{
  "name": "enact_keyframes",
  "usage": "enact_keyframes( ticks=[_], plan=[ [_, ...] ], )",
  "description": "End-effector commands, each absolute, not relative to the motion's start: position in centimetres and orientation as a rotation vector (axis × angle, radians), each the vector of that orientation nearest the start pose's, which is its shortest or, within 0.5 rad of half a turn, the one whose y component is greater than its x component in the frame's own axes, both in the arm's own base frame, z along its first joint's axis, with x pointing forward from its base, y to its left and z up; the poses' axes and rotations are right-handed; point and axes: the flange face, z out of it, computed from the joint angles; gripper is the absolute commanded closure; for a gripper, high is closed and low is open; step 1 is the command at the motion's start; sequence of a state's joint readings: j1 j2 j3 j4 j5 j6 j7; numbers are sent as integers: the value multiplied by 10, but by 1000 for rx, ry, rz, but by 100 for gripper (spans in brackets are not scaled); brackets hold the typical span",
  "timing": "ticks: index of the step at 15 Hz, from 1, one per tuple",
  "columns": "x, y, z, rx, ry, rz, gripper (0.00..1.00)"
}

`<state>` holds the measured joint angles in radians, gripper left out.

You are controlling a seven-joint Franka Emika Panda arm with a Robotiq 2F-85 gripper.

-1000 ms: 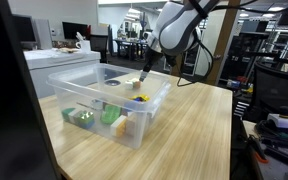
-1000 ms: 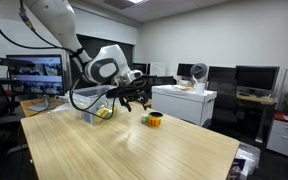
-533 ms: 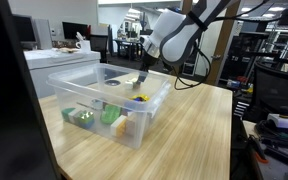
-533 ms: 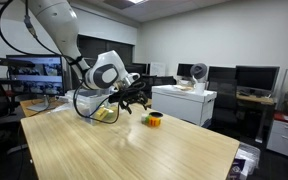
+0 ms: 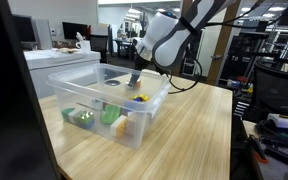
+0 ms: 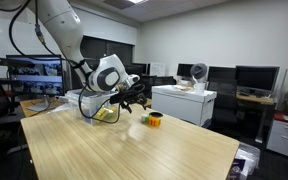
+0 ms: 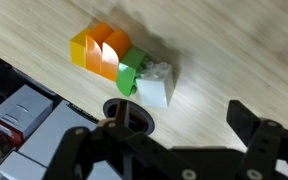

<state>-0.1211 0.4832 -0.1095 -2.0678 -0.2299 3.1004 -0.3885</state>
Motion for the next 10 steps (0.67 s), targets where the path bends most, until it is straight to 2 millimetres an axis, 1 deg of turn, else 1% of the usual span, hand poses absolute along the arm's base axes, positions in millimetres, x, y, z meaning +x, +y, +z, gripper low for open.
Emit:
enact_keyframes(
  ticks=[1,4,7,9,10],
  plan=[
    [637,-116,256,-3258,-562,-836,0],
    [652,-109,252,-3272,-430,-786,0],
    [661,-105,247,-3288,-351,-710,0],
    [665,-105,244,-3293,-344,-694,0],
    [668,-107,244,-3296,-362,-715,0]
  ],
)
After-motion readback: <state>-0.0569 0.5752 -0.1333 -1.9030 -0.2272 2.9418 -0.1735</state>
